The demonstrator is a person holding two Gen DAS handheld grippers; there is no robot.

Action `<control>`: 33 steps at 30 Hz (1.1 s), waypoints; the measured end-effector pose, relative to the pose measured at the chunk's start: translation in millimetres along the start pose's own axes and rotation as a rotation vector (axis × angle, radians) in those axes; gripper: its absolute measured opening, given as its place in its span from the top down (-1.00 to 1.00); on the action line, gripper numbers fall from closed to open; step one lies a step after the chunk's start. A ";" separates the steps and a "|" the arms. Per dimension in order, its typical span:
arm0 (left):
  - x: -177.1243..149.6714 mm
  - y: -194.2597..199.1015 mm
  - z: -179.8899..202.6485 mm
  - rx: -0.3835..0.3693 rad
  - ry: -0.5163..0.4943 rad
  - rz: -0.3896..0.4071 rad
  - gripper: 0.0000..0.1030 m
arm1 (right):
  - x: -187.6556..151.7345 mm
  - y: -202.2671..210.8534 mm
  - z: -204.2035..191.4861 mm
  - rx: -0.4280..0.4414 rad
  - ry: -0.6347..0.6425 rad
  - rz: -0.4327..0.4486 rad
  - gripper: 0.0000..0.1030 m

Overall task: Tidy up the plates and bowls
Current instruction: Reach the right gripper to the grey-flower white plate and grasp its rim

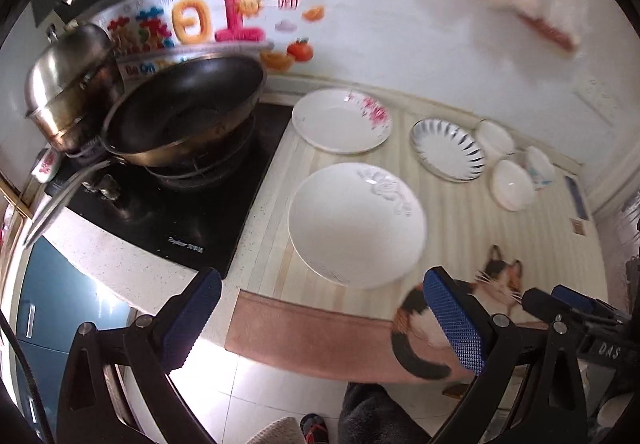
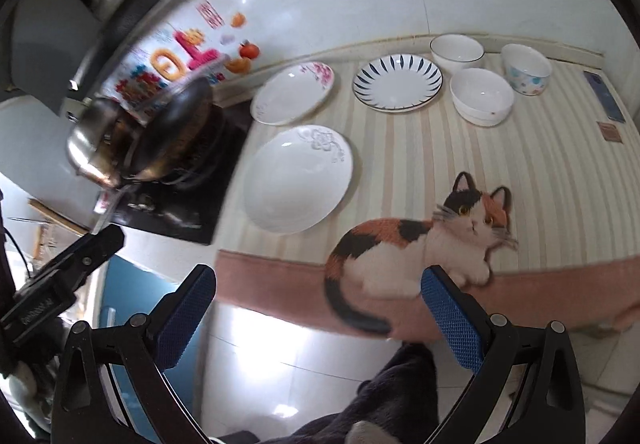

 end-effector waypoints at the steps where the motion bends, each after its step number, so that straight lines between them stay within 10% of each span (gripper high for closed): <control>1: 2.9 -17.7 -2.0 0.019 0.007 -0.022 -1.00 | 7.6 -17.9 9.2 -0.008 -0.010 -0.019 -1.00; 13: -1.9 -199.3 -24.1 0.027 0.166 -0.369 -0.60 | 69.4 -239.1 57.7 0.096 -0.099 -0.330 -0.53; 19: -0.7 -220.9 -30.9 -0.024 0.216 -0.413 0.00 | 77.2 -283.8 46.1 0.132 -0.085 -0.394 -0.12; 24: 2.1 -218.3 -28.6 -0.052 0.189 -0.420 0.05 | 80.5 -300.2 36.3 0.162 -0.075 -0.390 0.68; 33: -0.1 -200.4 -17.7 -0.076 0.133 -0.412 0.05 | 84.9 -297.7 32.3 0.124 -0.053 -0.339 0.72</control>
Point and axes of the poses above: each gripper's, at about its wrist camera, not at the fingertips, and y roughly against the way its jaws point, z to its right, x to its top, the point moved 8 cm from there along -y, roughly the way its jaws point, and after that the axes turned 5 degrees about z, right-handed, at the moved point
